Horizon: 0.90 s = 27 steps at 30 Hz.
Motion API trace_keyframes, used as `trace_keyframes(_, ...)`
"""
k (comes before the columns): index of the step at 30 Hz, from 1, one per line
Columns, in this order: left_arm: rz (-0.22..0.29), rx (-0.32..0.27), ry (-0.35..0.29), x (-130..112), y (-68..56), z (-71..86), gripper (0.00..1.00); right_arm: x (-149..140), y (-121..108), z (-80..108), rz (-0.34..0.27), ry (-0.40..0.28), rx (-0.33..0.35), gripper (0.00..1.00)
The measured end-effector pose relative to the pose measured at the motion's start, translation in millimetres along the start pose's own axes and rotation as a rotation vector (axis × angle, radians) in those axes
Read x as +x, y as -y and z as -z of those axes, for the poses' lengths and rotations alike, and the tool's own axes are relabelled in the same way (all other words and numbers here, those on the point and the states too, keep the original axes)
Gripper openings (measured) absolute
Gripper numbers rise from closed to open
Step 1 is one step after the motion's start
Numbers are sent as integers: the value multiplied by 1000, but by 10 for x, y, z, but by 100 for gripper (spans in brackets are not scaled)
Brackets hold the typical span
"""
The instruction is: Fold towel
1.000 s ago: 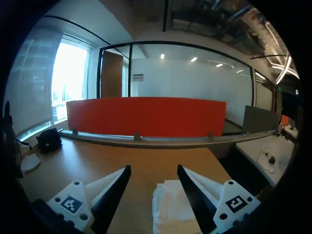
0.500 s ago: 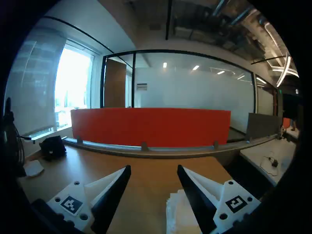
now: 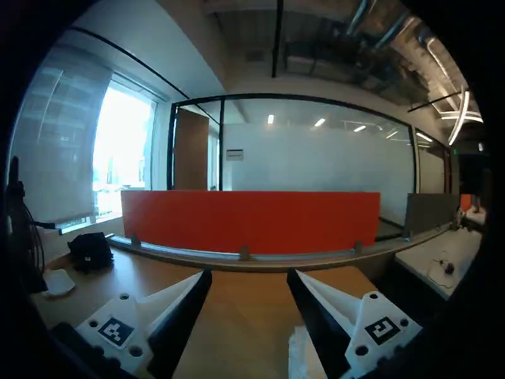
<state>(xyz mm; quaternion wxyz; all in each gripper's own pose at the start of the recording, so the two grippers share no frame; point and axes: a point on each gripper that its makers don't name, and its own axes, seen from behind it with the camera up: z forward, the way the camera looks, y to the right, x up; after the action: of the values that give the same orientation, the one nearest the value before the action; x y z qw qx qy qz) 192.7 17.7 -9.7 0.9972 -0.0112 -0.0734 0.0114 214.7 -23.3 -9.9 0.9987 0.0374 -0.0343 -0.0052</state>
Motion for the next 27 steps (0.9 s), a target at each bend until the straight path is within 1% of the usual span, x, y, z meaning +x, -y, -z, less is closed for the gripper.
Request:
trace_keyframes(8,8,-6,-39,86,21,-41,92,80,57,-49,17,-28,-22,92)
trace_keyframes(15,-9,-8,-63,64,45,-43,91,52,88,-66,19,-30,-37,92)
trace_keyframes(20,0,-11,-85,-23,64,-52,91,-6,155,-80,25,-36,-37,92)
trace_keyframes(24,15,-3,-87,-176,99,-83,91,-96,209,-87,35,-40,-34,92)
trace_keyframes(27,16,3,-83,-304,112,-118,91,-171,230,-84,44,-42,-37,92)
